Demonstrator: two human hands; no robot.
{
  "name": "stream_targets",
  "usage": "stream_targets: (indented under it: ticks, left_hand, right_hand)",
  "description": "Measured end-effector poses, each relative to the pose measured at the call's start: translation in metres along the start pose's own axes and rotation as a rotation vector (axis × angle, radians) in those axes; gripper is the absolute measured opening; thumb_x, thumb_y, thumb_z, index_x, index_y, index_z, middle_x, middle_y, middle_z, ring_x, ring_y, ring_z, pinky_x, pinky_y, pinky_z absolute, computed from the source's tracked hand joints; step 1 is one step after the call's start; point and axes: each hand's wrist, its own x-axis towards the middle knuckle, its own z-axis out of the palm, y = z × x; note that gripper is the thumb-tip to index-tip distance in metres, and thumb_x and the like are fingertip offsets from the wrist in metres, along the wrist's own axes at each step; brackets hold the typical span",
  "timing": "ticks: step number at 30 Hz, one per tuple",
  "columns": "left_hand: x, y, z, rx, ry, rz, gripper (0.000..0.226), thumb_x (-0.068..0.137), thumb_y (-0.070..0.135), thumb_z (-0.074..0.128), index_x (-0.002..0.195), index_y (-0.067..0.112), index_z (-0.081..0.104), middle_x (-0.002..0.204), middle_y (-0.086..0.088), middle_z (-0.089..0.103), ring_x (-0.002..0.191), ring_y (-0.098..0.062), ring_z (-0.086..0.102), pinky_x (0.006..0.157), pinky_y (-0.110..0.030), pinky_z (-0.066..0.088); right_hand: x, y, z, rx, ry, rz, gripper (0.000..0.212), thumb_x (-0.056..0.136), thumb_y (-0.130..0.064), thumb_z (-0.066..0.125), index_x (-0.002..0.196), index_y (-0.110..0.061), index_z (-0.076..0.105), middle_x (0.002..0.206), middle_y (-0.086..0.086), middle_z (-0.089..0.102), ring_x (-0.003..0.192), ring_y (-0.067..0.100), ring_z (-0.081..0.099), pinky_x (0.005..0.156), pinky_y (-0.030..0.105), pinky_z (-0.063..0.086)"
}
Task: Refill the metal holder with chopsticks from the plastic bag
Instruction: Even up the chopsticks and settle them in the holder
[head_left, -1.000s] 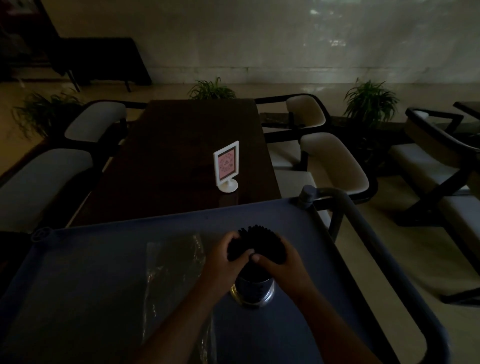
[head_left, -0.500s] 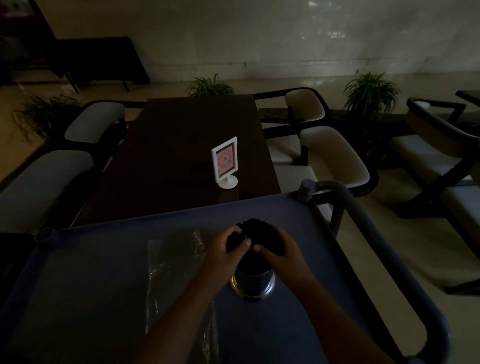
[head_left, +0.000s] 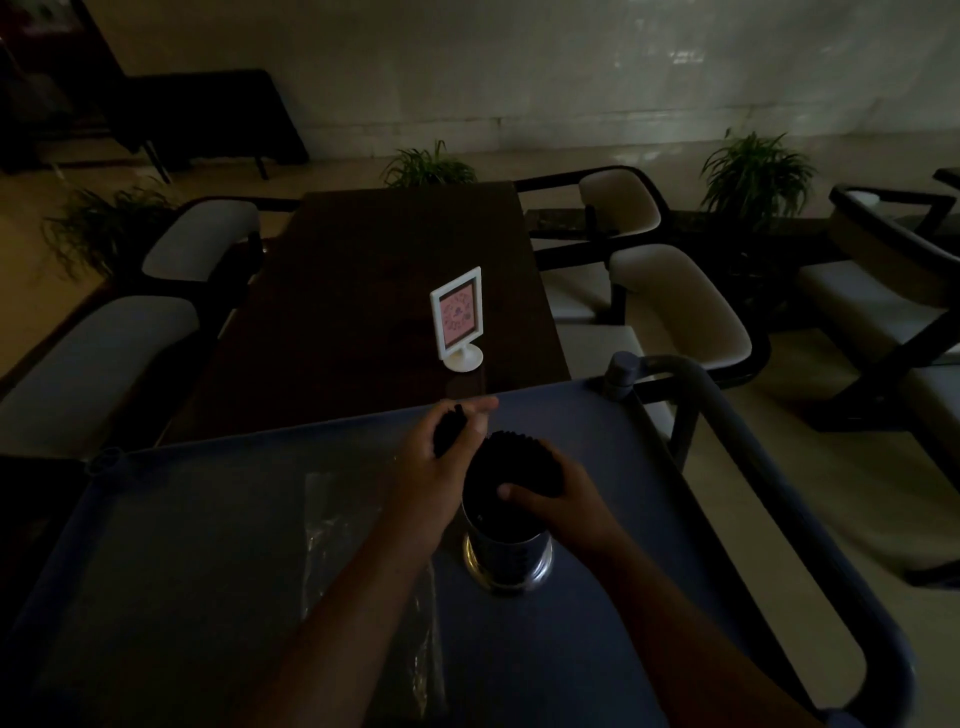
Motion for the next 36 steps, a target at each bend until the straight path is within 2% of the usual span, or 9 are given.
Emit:
stream_targets:
  ticks: [4, 8, 13, 17, 20, 29, 31, 33, 36]
  left_hand:
    - [0.001, 0.023, -0.007, 0.001, -0.017, 0.044, 0.015, 0.097, 0.024, 0.054, 0.101, 0.013, 0.062, 0.104, 0.006, 0.075, 0.095, -0.004, 0.069, 0.076, -0.024, 0.056]
    - [0.006, 0.041, -0.014, 0.002, -0.003, 0.094, 0.016, 0.097, 0.025, 0.055, 0.101, 0.011, 0.062, 0.096, -0.002, 0.076, 0.099, -0.014, 0.07, 0.094, -0.046, 0.052]
    - [0.012, 0.049, -0.021, -0.032, -0.001, 0.098, 0.018, 0.093, 0.031, 0.057, 0.101, 0.015, 0.062, 0.088, -0.003, 0.076, 0.097, -0.021, 0.071, 0.095, -0.054, 0.051]
    - [0.011, 0.047, -0.02, 0.013, -0.022, 0.083, 0.014, 0.095, 0.032, 0.055, 0.09, 0.021, 0.062, 0.085, -0.004, 0.073, 0.089, -0.02, 0.069, 0.094, -0.057, 0.05]
    - [0.008, 0.041, -0.017, 0.002, -0.001, 0.061, 0.016, 0.097, 0.026, 0.055, 0.091, 0.013, 0.062, 0.084, -0.01, 0.071, 0.087, -0.023, 0.069, 0.095, -0.055, 0.049]
    - [0.002, 0.022, -0.01, -0.007, -0.061, -0.022, 0.018, 0.098, 0.014, 0.054, 0.102, -0.002, 0.061, 0.099, -0.01, 0.075, 0.093, -0.019, 0.072, 0.089, -0.038, 0.056]
    - [0.0, 0.02, -0.01, 0.0, -0.056, -0.017, 0.018, 0.097, 0.018, 0.055, 0.099, 0.001, 0.062, 0.093, -0.01, 0.075, 0.089, -0.017, 0.071, 0.087, -0.035, 0.054]
    - [0.001, 0.022, -0.013, -0.008, -0.028, -0.014, 0.018, 0.097, 0.024, 0.055, 0.094, 0.008, 0.063, 0.087, -0.007, 0.075, 0.088, -0.018, 0.071, 0.088, -0.04, 0.054]
    - [0.008, 0.034, -0.022, -0.059, 0.012, 0.017, 0.014, 0.096, 0.028, 0.056, 0.092, 0.016, 0.062, 0.077, 0.001, 0.073, 0.089, -0.021, 0.072, 0.092, -0.048, 0.053]
  right_hand:
    - [0.004, -0.003, -0.002, -0.006, -0.043, 0.025, 0.041, 0.074, -0.016, 0.083, 0.107, -0.032, 0.066, 0.107, -0.005, 0.075, 0.099, 0.013, 0.072, 0.077, 0.023, 0.057]
    - [0.006, 0.0, -0.002, 0.009, -0.065, 0.031, 0.046, 0.073, -0.013, 0.083, 0.115, -0.024, 0.066, 0.112, 0.002, 0.074, 0.104, 0.018, 0.071, 0.083, 0.029, 0.057]
    - [0.008, 0.001, -0.003, -0.008, -0.063, 0.046, 0.048, 0.073, -0.015, 0.084, 0.116, -0.021, 0.064, 0.111, 0.001, 0.074, 0.103, 0.016, 0.071, 0.08, 0.026, 0.056]
    - [0.007, -0.001, -0.003, -0.011, -0.049, 0.021, 0.056, 0.073, -0.009, 0.084, 0.121, -0.02, 0.059, 0.114, 0.004, 0.07, 0.107, 0.018, 0.068, 0.085, 0.033, 0.058]
    - [0.004, -0.001, -0.001, -0.014, -0.012, 0.007, 0.061, 0.07, -0.006, 0.085, 0.12, -0.027, 0.056, 0.116, 0.0, 0.067, 0.108, 0.011, 0.067, 0.082, 0.026, 0.057]
    - [-0.005, 0.001, 0.001, 0.004, 0.007, 0.013, 0.059, 0.071, -0.007, 0.083, 0.119, -0.03, 0.057, 0.116, 0.001, 0.068, 0.109, 0.013, 0.067, 0.08, 0.026, 0.057]
    - [-0.006, -0.001, 0.003, -0.001, 0.006, 0.012, 0.059, 0.07, -0.015, 0.085, 0.117, -0.037, 0.058, 0.117, 0.0, 0.068, 0.11, 0.015, 0.067, 0.081, 0.029, 0.058]
    - [-0.009, -0.001, 0.003, -0.001, 0.016, -0.002, 0.058, 0.067, -0.02, 0.086, 0.114, -0.041, 0.059, 0.117, -0.002, 0.069, 0.11, 0.016, 0.066, 0.082, 0.03, 0.058]
    - [-0.013, 0.0, 0.002, -0.007, 0.046, -0.027, 0.063, 0.067, -0.015, 0.086, 0.119, -0.034, 0.057, 0.121, 0.0, 0.067, 0.114, 0.016, 0.064, 0.086, 0.031, 0.057]
